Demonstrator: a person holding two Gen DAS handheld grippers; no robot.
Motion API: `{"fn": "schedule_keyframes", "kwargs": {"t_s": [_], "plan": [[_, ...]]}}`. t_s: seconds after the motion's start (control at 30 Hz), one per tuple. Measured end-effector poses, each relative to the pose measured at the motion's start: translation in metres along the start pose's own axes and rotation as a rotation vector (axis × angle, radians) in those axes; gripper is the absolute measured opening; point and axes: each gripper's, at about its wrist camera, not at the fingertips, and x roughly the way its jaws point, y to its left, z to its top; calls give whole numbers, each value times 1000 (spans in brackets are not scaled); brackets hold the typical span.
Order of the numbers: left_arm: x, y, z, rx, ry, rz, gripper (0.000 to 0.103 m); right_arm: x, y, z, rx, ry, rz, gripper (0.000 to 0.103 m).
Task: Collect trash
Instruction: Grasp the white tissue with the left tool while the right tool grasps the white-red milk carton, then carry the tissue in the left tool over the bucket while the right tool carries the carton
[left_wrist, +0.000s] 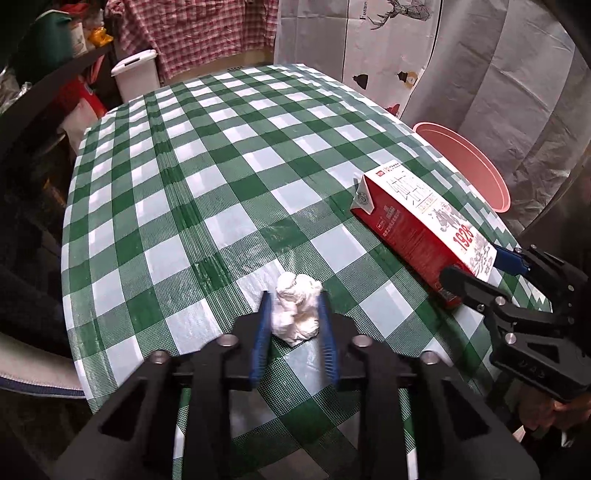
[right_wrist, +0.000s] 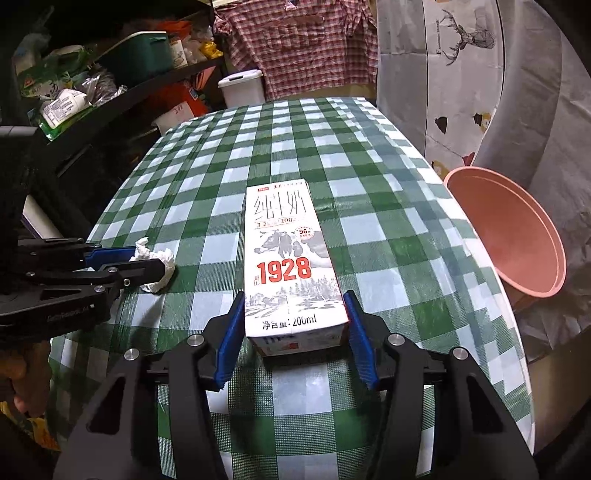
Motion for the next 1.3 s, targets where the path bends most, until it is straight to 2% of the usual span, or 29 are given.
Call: {"fn": "schedule_keyframes", "kwargs": {"t_s": [0.17,0.47,0.7,0.97,1.3], "plan": [[-7,-1,4,-7,-24,12,15,-9,-3,8,0,-25,-3,51],[-22,-4,14,-32,-83,23,15,-27,-13,29,-20,-83,-5,50],[-33,-8,21,-42,-120,25,15,-30,-26,42,-35,-87,27,49],[-43,-16,41,-76,-181,21,15,-53,-39,67,-103,-176,40,49],[-60,-31,73,-160,-286,67,15,-89,-75,116,-163,-282,32,49]]}}
